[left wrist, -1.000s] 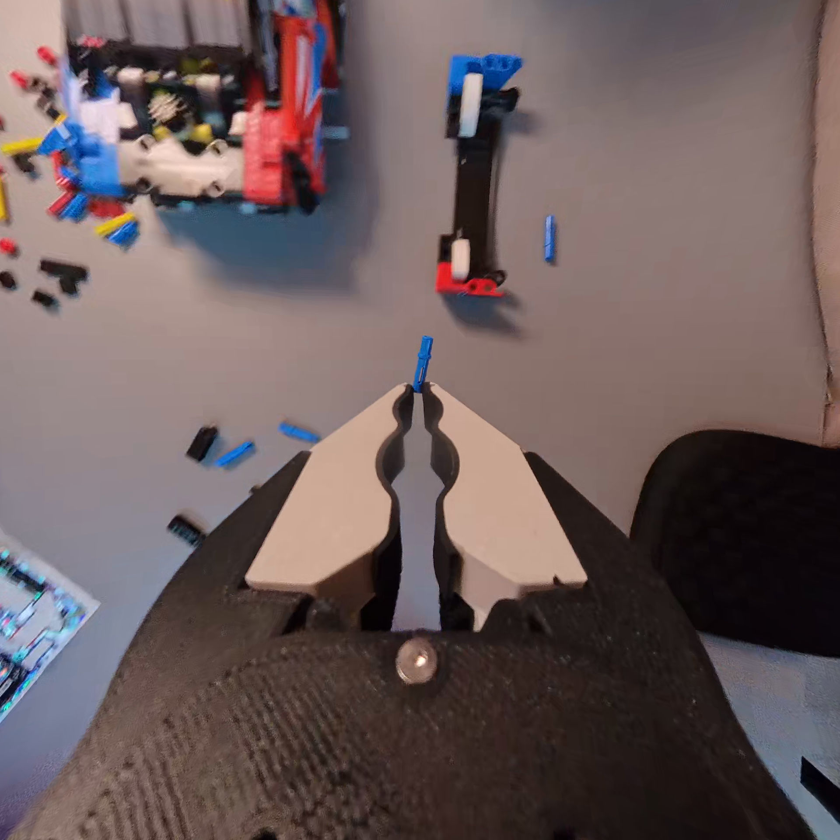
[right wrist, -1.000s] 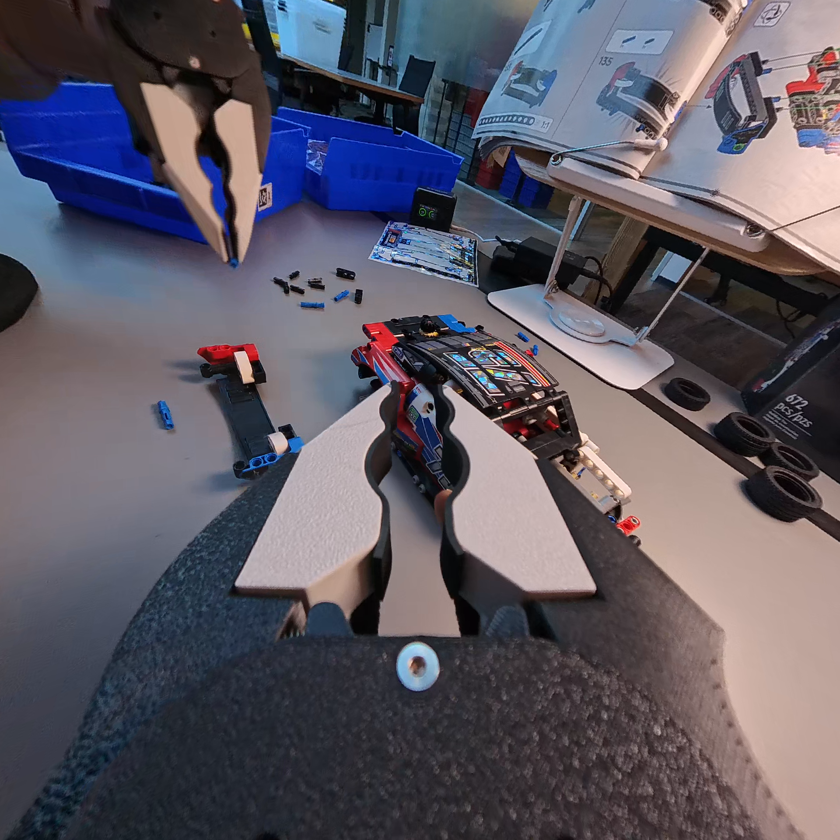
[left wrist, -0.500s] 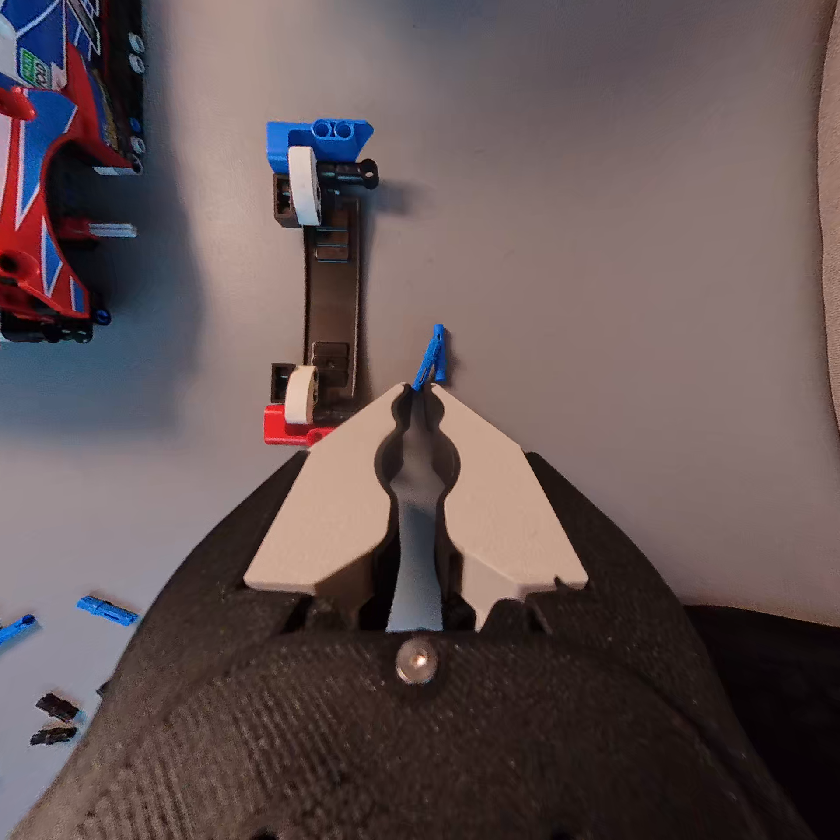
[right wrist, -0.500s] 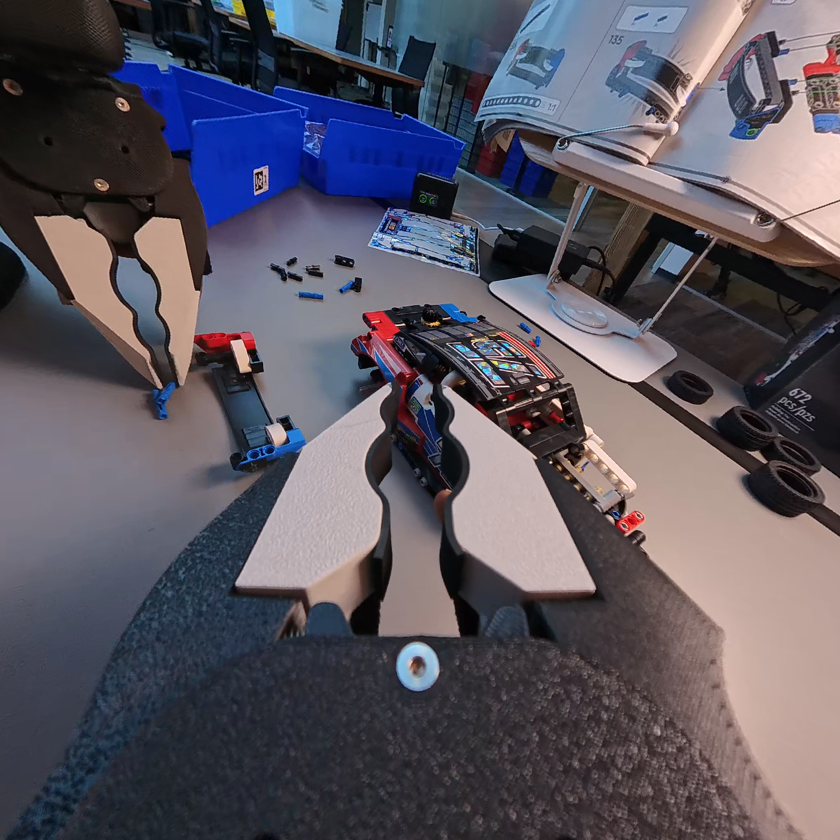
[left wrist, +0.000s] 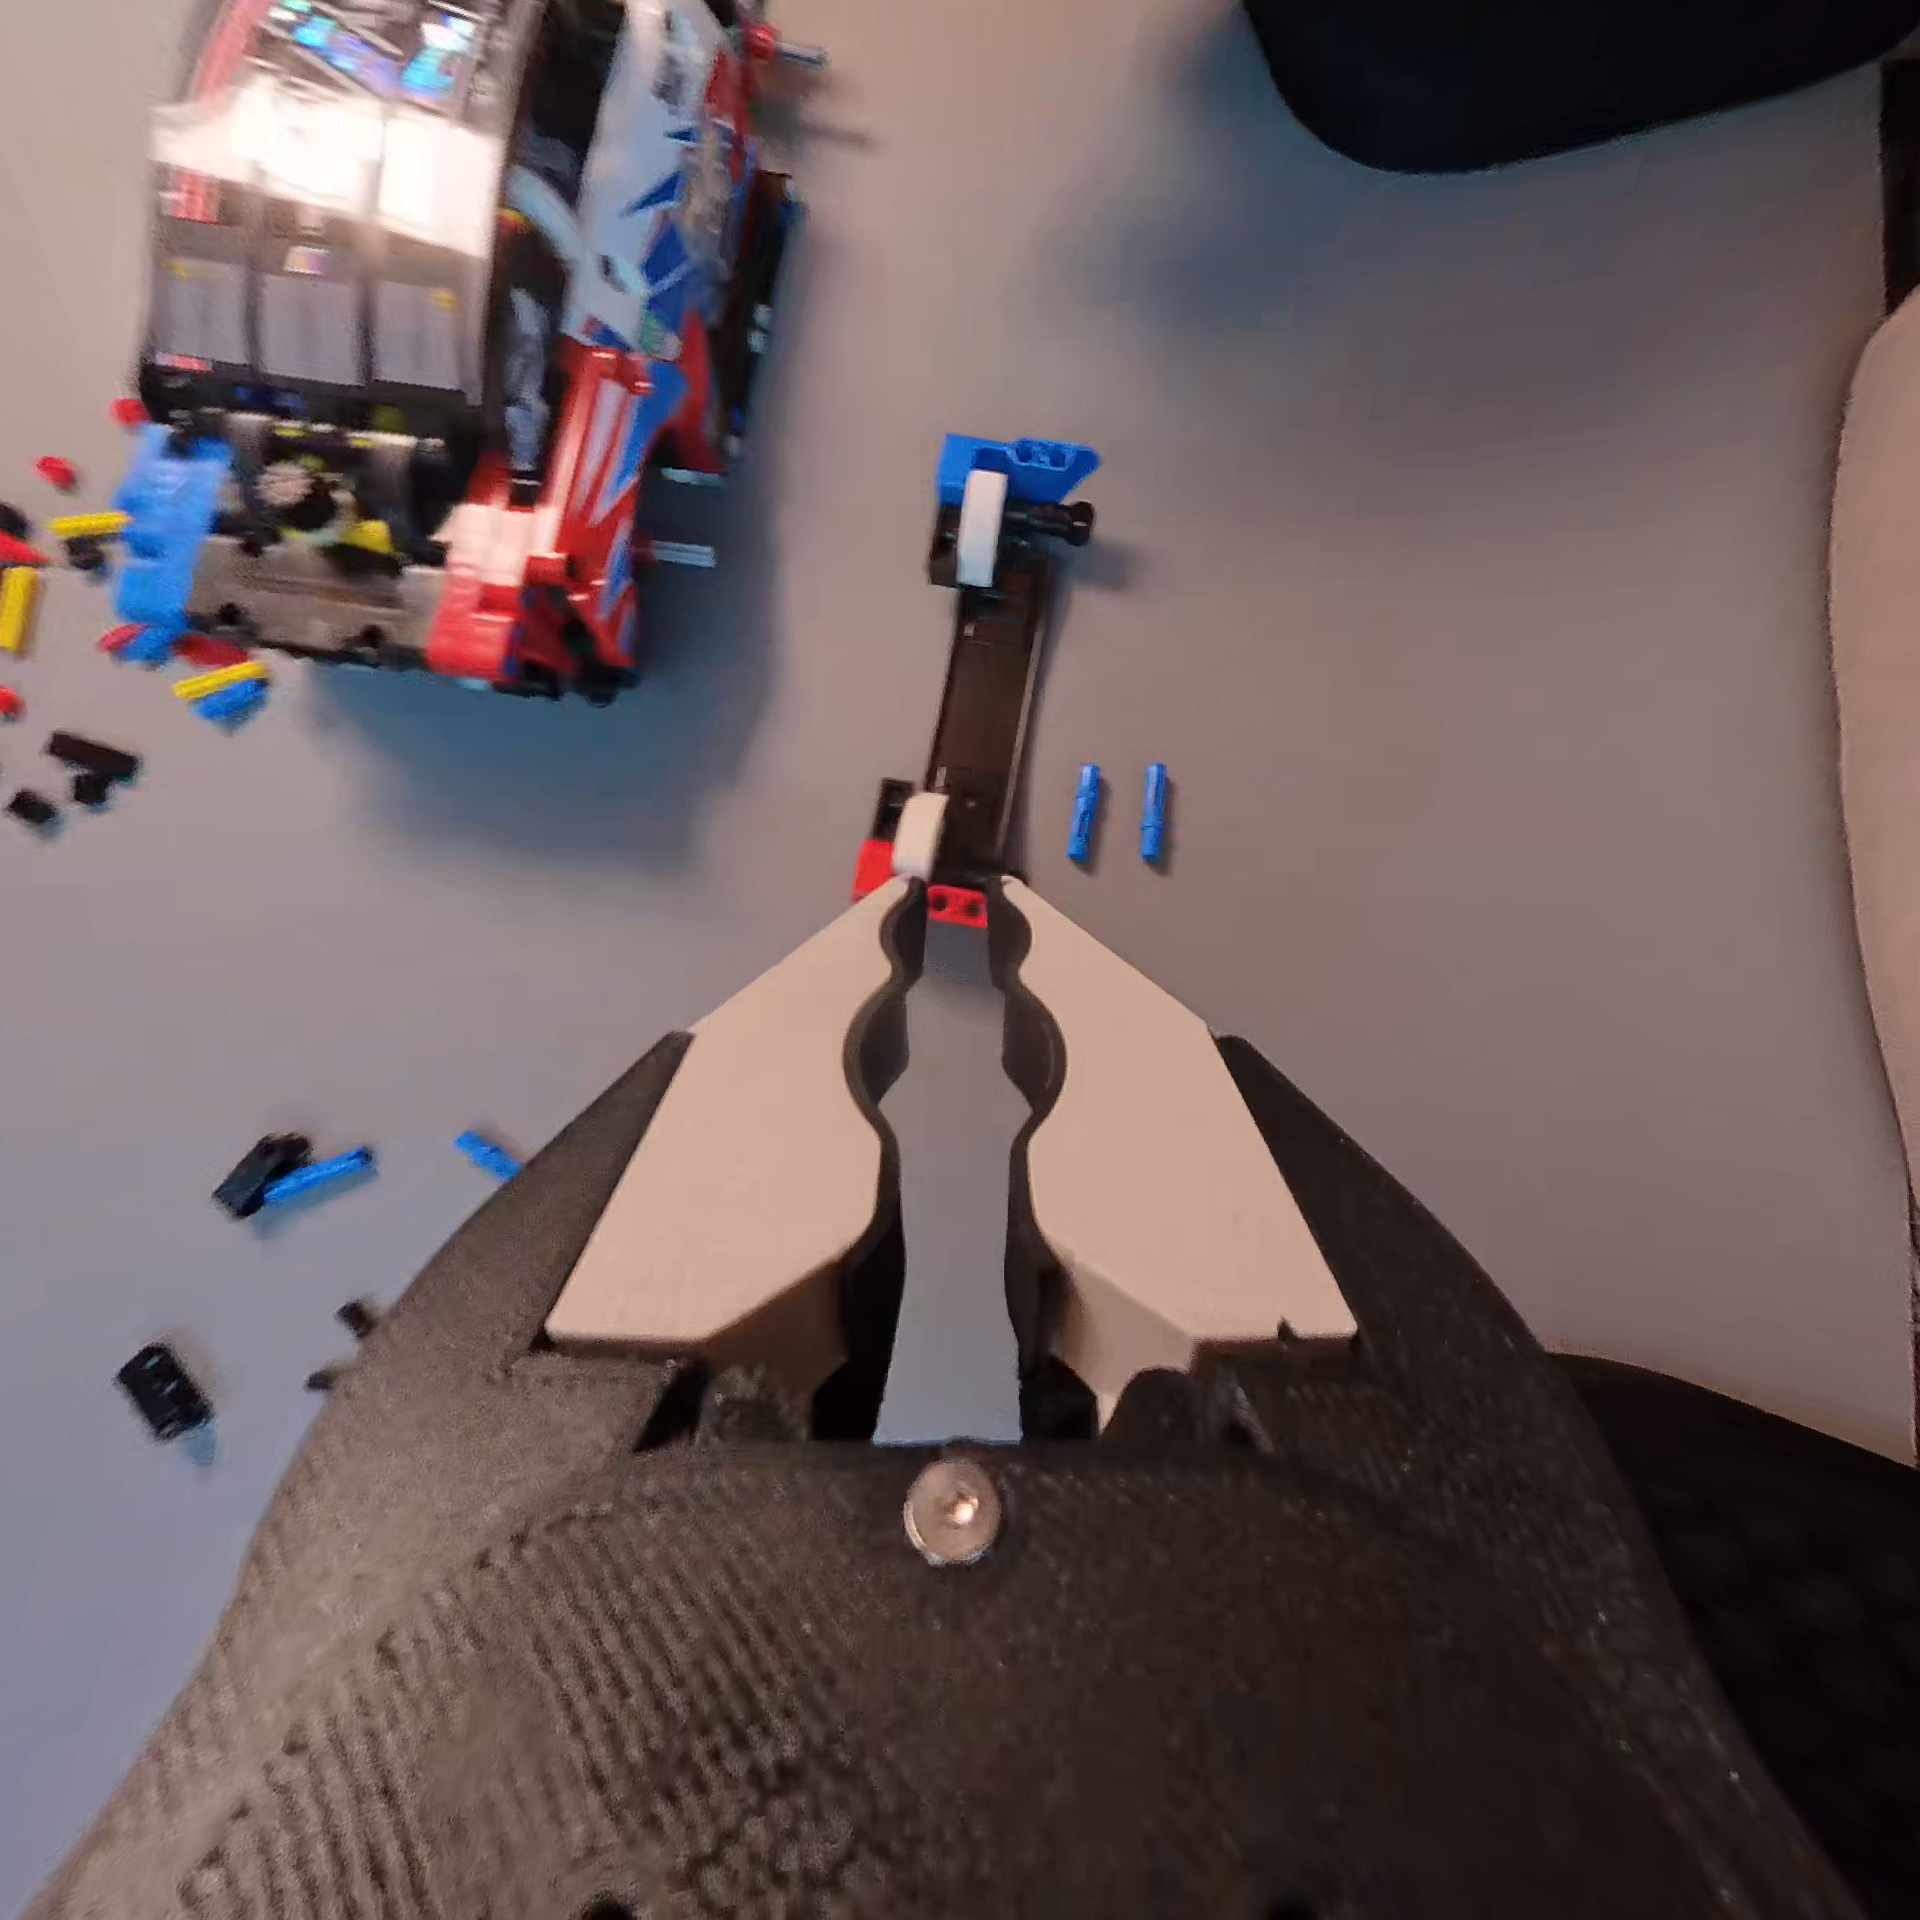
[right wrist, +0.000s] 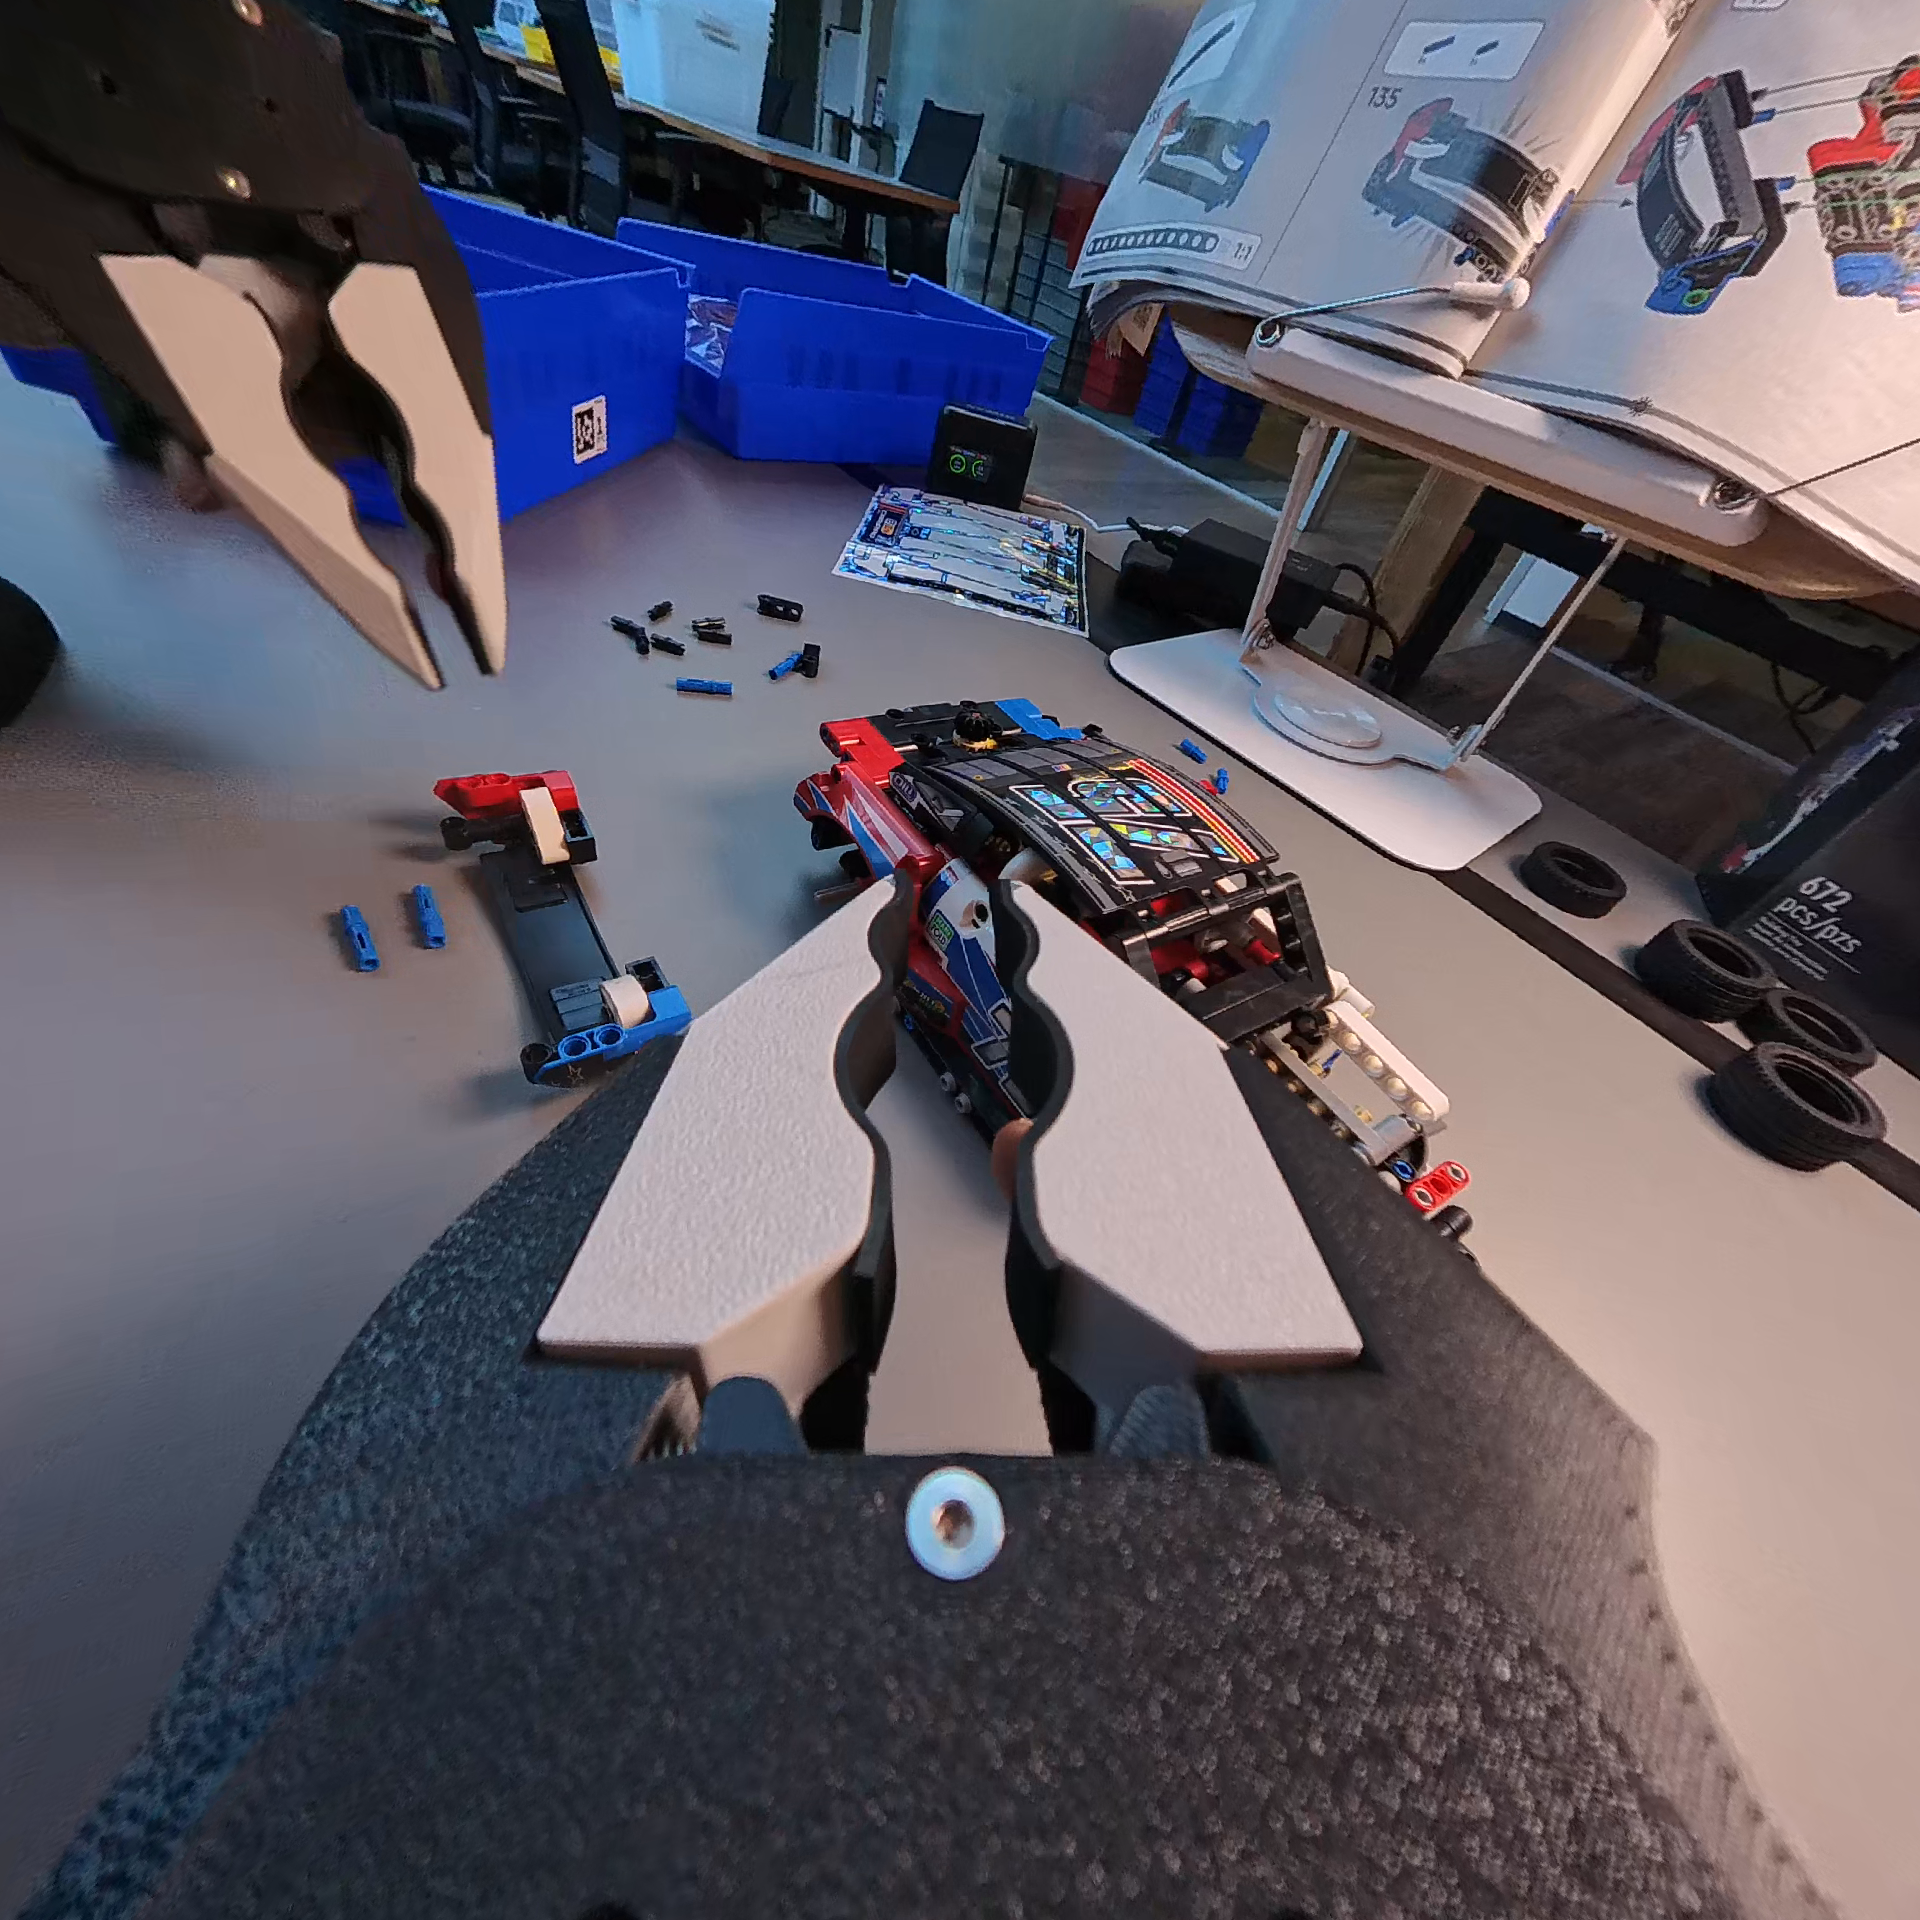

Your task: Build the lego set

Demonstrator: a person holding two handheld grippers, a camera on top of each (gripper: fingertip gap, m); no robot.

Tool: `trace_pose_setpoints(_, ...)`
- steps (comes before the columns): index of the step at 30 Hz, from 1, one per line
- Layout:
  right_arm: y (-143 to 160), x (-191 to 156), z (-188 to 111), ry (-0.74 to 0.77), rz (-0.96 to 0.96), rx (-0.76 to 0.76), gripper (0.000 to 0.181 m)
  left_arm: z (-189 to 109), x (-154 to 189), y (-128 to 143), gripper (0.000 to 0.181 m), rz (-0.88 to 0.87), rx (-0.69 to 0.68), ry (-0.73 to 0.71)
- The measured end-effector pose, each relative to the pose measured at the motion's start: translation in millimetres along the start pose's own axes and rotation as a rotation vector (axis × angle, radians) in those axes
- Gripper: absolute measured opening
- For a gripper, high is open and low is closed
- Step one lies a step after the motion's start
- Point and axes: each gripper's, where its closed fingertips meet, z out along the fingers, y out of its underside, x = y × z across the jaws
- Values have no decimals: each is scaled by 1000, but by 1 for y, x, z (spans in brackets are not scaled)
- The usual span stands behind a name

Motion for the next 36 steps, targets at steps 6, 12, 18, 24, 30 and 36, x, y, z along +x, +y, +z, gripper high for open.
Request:
trace_pose_setpoints(6, 3, -2, 3, -8, 8, -7, 12, -62, -97, 28, 12, -109, -65, -263)
trace_pose_setpoints(12, 7, -2, 4, -5, -3, -24, 12, -70, -151, 90, 20, -248, -304, -150)
trace_pose_setpoints(18, 9, 4, 2, 7, 17, -24, 12, -52, -143, 127, 27, 35, -517, -38)
trace_pose_setpoints(24, 15, 2, 5, -7, 13, -45, 13, -38, -141, 132, 42, 269, -559, 7)
trace_pose_setpoints(30, 17, 6, 4, 5, 28, -51, 13, -35, -135, 132, 42, 371, -565, 93)
trace_pose_setpoints(36, 23, 5, 7, -1, 29, -71, 13, -31, -134, 129, 31, 434, -587, 143)
